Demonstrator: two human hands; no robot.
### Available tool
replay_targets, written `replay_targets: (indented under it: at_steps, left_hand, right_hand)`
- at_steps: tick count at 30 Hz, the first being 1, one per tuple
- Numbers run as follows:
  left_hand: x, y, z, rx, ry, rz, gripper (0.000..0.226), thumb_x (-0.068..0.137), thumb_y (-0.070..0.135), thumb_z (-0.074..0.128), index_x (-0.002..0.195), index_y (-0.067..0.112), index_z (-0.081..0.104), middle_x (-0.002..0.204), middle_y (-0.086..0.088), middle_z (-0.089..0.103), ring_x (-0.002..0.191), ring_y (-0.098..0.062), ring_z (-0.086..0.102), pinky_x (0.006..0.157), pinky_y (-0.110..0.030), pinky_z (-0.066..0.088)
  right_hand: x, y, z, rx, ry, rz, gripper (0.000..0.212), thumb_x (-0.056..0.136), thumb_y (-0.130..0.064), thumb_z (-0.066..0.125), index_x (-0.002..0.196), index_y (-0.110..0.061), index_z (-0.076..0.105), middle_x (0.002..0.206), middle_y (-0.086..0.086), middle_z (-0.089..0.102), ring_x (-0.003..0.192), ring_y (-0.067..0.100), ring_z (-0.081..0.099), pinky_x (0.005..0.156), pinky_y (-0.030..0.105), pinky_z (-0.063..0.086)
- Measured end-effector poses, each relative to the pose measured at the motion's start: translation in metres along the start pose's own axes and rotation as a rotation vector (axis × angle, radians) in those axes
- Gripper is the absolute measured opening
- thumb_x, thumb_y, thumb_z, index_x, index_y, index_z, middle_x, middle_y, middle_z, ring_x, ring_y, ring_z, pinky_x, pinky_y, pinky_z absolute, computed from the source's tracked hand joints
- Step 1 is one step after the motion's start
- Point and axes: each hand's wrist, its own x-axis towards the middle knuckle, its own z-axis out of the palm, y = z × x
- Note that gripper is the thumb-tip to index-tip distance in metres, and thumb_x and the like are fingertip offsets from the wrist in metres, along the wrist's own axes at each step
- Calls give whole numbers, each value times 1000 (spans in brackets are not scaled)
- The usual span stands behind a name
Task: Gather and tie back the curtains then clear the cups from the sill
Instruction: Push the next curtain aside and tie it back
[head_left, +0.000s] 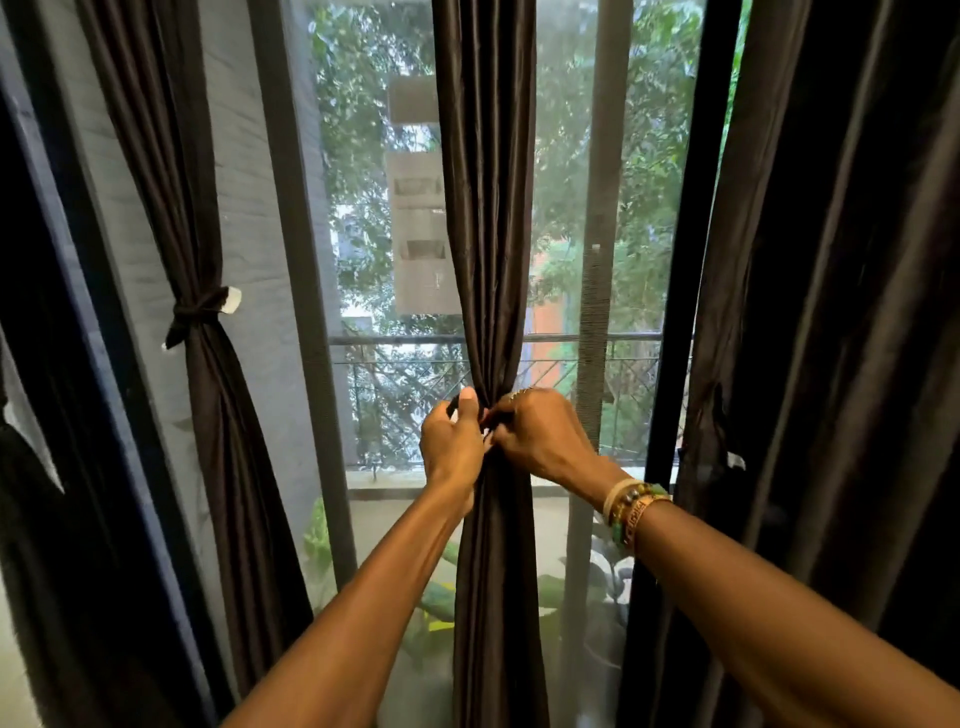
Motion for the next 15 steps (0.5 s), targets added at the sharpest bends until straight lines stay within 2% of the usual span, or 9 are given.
replay_targets:
  at_steps: [3, 5, 6, 8, 10, 11, 13, 14, 15]
  left_hand:
    - [0, -5, -4, 382, -66, 202, 30, 89, 50, 52, 93, 21, 60, 89, -3, 69, 83, -23, 67, 77, -49, 57]
    - [-1, -4, -7, 565, -90, 339, 20, 96, 37, 53, 93, 18, 58, 84, -3, 66, 80, -26, 64, 71, -44, 54]
    - [-1, -3, -9, 647, -88, 410, 15, 98, 28, 53, 93, 15, 58, 84, -4, 66, 79, -27, 63, 68, -40, 51]
    - [0, -2, -10, 849, -74, 547, 9, 98, 16, 52, 98, 12, 61, 90, -9, 66, 82, -29, 61, 65, -36, 42]
    - [1, -3, -9, 1027, -80, 642, 15, 96, 11, 51, 106, 9, 62, 99, -14, 65, 88, -32, 60, 67, -32, 37]
    - [1, -5, -9, 1090, -99, 674, 20, 96, 12, 50, 112, 8, 62, 104, -16, 64, 91, -33, 60, 69, -31, 37]
    - [-2, -10, -9, 1178, -154, 691, 34, 94, 26, 54, 125, 10, 58, 118, -15, 59, 102, -31, 58, 79, -34, 48]
    - [-4, -13, -10, 1207, -184, 678, 46, 90, 37, 58, 129, 13, 56, 123, -13, 55, 108, -29, 56, 86, -37, 51]
    - [-5, -16, -12, 1229, -207, 659, 57, 85, 47, 62, 131, 15, 53, 127, -10, 53, 111, -28, 54, 90, -40, 52]
  right_hand:
    - [7, 5, -10, 399, -148, 159, 16, 77, -12, 65, 82, -14, 80, 66, 6, 71, 55, 10, 56, 60, 26, 47]
    - [9, 8, -14, 633, -242, 237, 21, 84, -12, 57, 82, -1, 75, 68, 9, 70, 61, 18, 60, 67, 34, 52]
    - [11, 8, -15, 749, -292, 291, 25, 88, -12, 53, 85, 3, 72, 75, 10, 72, 69, 24, 66, 76, 40, 57]
    - [13, 6, -17, 958, -383, 421, 33, 95, -27, 51, 84, -3, 70, 79, 8, 74, 79, 26, 68, 88, 45, 54]
    - [16, 4, -18, 1031, -403, 486, 45, 93, -51, 58, 69, -15, 70, 68, 2, 69, 70, 20, 65, 86, 43, 54]
    - [17, 3, -17, 1039, -378, 524, 44, 89, -53, 65, 68, -15, 72, 67, 4, 70, 67, 18, 65, 85, 42, 55]
    - [20, 3, -13, 1114, -328, 622, 40, 82, -39, 78, 93, -1, 75, 92, 17, 74, 76, 24, 67, 86, 44, 58]
    - [20, 2, -12, 1147, -337, 665, 44, 82, -32, 80, 106, 4, 72, 104, 19, 71, 83, 28, 65, 86, 44, 57]
    - [20, 1, -12, 1156, -368, 687, 46, 83, -28, 78, 114, 5, 69, 106, 17, 67, 88, 30, 63, 85, 44, 55]
